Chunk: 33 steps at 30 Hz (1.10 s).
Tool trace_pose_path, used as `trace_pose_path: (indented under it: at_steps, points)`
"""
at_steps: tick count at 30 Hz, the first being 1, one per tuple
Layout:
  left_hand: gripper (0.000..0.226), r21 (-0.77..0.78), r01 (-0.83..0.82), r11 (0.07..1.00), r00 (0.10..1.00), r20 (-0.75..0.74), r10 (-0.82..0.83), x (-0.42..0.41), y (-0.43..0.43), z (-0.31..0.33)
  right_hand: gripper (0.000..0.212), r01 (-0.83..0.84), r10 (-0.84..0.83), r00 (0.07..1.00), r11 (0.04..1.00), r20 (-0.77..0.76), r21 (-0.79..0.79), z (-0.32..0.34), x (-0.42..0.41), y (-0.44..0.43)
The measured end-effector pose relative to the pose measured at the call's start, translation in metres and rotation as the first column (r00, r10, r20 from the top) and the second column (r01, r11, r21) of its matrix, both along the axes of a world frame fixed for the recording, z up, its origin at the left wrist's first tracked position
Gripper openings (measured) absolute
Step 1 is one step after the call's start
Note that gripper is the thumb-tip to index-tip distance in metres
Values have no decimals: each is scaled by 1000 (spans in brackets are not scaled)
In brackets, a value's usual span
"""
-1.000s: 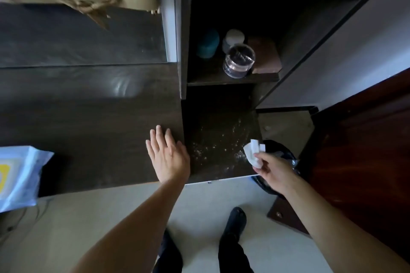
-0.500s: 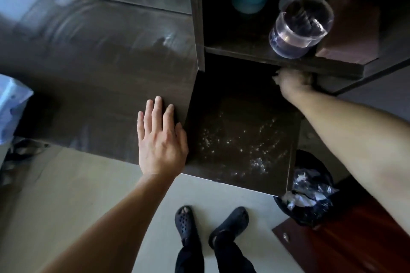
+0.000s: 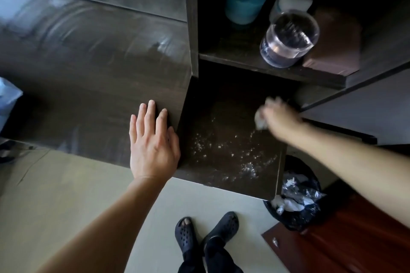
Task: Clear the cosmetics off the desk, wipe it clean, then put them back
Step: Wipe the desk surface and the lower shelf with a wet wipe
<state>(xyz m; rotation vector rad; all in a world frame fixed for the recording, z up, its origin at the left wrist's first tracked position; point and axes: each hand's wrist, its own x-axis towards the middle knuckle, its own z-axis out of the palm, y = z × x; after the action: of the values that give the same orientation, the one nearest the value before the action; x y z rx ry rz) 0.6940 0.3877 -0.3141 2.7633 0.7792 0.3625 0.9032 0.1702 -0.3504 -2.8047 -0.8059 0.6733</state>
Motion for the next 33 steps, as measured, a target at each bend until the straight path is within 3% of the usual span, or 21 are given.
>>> trace_pose_path:
  at_steps: [2,4,7,9,13,15,17,21,24,26,29,31,33]
  points:
    - [40,7,1,1000,1000,2,-1,0,1,-2,34,213,-213,975,977,70,12,-20,59,18]
    - [40,5,4,1000,1000,-1,-4,-1,1,-3,27,280,-280,960,954,20,-108,-39,88,29]
    - [40,8,12,1000,1000,-3,-12,-1,2,-3,27,139,-91,975,963,203,-232,-41,55,28]
    - [40,5,14,1000,1000,-7,-14,-2,2,-3,21,93,-58,976,982,210,-165,-36,-1,9]
    - [42,-12,13,1000,1000,-13,-13,-2,2,-1,30,-116,115,992,993,-44,-18,-33,-100,-45]
    - [44,-17,16,1000,1000,-5,-16,-1,1,-1,30,-21,27,998,992,-50,126,-29,-98,-65]
    - [43,-15,17,1000,1000,9,-17,-1,1,-1,26,135,-154,986,965,67,225,-28,-71,-74]
    - [40,4,19,1000,999,35,-19,-1,2,-7,27,236,-259,954,959,151,155,-47,-31,-73]
    - [39,9,19,1000,999,46,-19,-2,3,-10,33,326,-364,914,921,177,211,-58,-69,-80]
    - [39,9,21,1000,999,46,-22,-2,3,-10,36,266,-319,932,924,169,275,-58,-128,-93]
    - [39,9,22,1000,999,43,-23,-3,4,-10,43,141,-137,990,959,-34,246,-51,-207,-111]
    - [39,1,22,1000,999,44,-22,-3,3,-11,44,121,-94,988,961,-119,247,-42,-219,-115]
    - [39,-3,25,1000,998,50,-25,-1,2,-11,40,181,-169,983,940,-67,290,-38,-188,-106]
